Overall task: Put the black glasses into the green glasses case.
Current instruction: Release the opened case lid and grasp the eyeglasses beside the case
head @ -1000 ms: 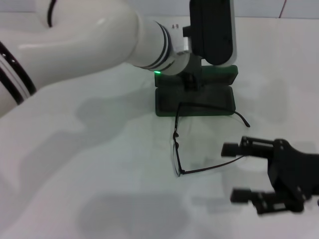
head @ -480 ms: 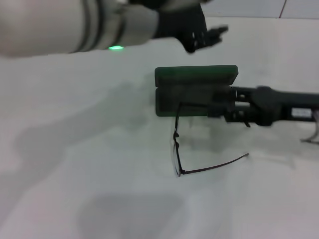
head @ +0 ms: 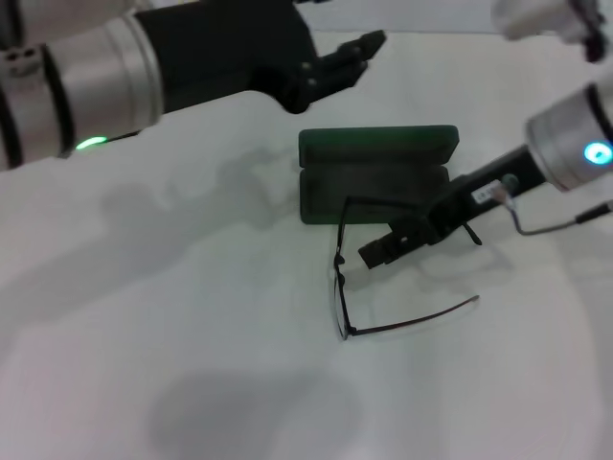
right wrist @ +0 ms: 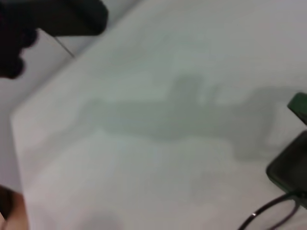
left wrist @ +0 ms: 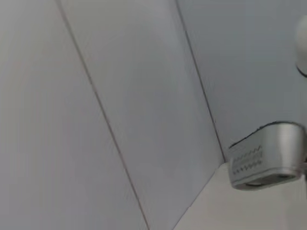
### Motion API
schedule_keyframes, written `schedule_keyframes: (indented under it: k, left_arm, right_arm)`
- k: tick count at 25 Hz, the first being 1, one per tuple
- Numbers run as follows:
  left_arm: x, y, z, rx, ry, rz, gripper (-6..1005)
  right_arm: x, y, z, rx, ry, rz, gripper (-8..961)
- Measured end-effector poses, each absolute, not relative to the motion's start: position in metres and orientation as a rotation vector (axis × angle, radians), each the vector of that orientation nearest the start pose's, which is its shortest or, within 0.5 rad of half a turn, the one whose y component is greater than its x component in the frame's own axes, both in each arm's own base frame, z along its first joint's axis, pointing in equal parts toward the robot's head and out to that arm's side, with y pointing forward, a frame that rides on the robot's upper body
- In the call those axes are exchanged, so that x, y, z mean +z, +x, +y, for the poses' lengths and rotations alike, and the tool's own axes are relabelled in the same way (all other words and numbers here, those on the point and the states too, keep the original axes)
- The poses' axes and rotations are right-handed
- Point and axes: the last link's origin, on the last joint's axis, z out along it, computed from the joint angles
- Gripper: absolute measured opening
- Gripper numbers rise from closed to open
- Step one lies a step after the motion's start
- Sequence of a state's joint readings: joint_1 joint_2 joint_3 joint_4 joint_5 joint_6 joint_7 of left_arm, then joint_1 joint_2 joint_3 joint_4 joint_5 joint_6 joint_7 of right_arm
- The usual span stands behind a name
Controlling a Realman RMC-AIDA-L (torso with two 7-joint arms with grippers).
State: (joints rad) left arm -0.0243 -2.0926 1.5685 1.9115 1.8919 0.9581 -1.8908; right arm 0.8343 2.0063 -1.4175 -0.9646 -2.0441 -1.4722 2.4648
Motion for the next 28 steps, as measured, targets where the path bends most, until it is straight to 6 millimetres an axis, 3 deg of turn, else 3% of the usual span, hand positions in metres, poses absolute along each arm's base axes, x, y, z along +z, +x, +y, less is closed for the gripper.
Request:
schedule_keyframes:
  k: [4, 6, 11, 15, 20, 24, 28]
  left_arm:
    - [0.05, -0.117, 0.29, -0.545, -2.404, -0.099, 556]
    - [0.05, -0.121, 0.289, -0.548, -2.404, -0.101, 553]
    - [0.065, -0.126, 0.293, -0.631, -2.353, -0.153, 549]
    - [0.089, -0.137, 0.294, -0.812, -2.301, -0.268, 545]
    - [0.106, -0.188, 0.28, -0.98, -2.35, -0.376, 541]
    - [0.092, -0.245, 0.252, -1.144, -2.427, -0.398, 538]
    - [0.071, -0.282, 0.219, -1.257, -2.448, -0.286, 535]
  right_arm:
    - [-0.043, 0.096, 0.378, -0.201, -2.986, 0.951, 744]
    - [-0.042, 0.082, 0.372, -0.268, -3.053, 0.784, 744]
    - [-0.028, 0.073, 0.352, -0.434, -3.219, 0.119, 743]
    - [-0.02, 0.082, 0.344, -0.381, -3.222, -0.299, 742]
    - [-0.01, 0.081, 0.345, -0.335, -3.103, -0.641, 741]
    - [-0.004, 0.078, 0.351, -0.378, -3.017, -0.843, 740]
    - [-0.01, 0.065, 0.354, -0.509, -2.953, -1.043, 738]
